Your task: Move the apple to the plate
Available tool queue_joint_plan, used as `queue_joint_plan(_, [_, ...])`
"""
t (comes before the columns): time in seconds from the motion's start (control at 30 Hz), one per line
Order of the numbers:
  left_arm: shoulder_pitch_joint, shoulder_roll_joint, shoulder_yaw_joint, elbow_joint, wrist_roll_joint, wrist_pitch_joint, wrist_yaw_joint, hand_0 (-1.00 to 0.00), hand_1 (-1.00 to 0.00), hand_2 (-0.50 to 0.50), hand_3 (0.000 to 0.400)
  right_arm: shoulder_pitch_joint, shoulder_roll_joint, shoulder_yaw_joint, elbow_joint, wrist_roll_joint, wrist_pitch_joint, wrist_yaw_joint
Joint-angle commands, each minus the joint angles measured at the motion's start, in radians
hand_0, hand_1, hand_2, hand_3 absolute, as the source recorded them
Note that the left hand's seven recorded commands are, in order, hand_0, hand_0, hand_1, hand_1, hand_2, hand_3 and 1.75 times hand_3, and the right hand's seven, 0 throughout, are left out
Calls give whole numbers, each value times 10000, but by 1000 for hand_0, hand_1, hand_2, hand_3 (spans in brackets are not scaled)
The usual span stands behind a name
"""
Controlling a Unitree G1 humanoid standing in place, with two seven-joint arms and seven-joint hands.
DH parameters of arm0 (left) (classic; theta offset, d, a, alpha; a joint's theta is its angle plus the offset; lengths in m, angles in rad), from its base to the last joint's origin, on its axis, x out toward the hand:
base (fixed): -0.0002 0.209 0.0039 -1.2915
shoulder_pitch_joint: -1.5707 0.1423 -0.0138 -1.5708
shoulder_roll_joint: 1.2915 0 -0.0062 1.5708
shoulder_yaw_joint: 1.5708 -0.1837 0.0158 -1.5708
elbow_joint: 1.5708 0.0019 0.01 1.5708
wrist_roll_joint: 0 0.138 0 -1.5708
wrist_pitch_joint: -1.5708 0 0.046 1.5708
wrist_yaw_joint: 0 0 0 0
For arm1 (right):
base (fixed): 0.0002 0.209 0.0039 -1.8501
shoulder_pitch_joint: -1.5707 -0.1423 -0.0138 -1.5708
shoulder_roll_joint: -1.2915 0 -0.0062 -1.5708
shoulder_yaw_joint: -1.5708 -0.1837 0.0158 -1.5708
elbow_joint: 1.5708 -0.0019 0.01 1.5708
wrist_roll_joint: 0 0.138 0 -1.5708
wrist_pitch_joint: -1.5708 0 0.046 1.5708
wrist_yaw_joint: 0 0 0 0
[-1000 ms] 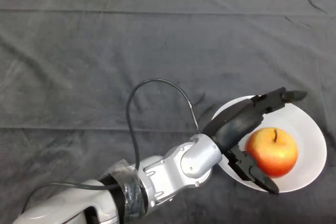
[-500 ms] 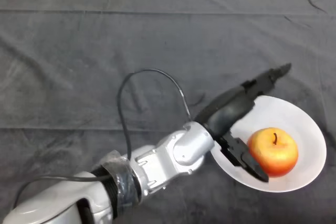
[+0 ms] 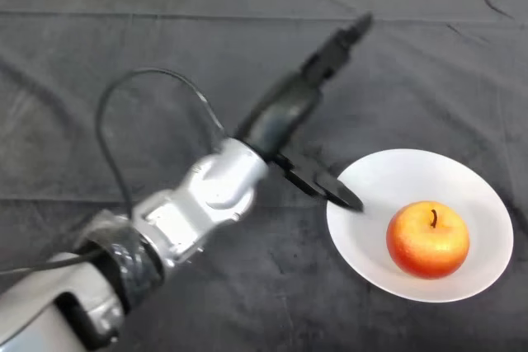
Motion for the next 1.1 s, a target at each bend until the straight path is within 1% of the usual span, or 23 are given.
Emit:
queue_joint_plan(0.03, [592, 736, 523, -302, -224, -248, -102, 0, 0, 0, 0, -50, -180, -146, 106, 118, -56, -22])
queue_joint_plan(0.33, [1731, 2001, 2405, -432, -646, -573, -217, 0, 0, 0, 0, -41, -168, -142, 76, 113, -55, -36])
queue_joint_plan(0.6, [2813, 2893, 4109, -223, -1026, -1000, -232, 0, 0, 0, 0, -34, -159, -140, 53, 111, -53, -47])
queue_joint_plan(0.87, [3666, 3572, 5789, 412, -1397, -1452, -297, 0, 0, 0, 0, -30, -155, -139, 40, 110, -51, -55])
queue_joint_plan(1.1, [4389, 3924, 7242, 970, -1742, -1908, -192, 0, 0, 0, 0, -30, -156, -141, 39, 111, -49, -57])
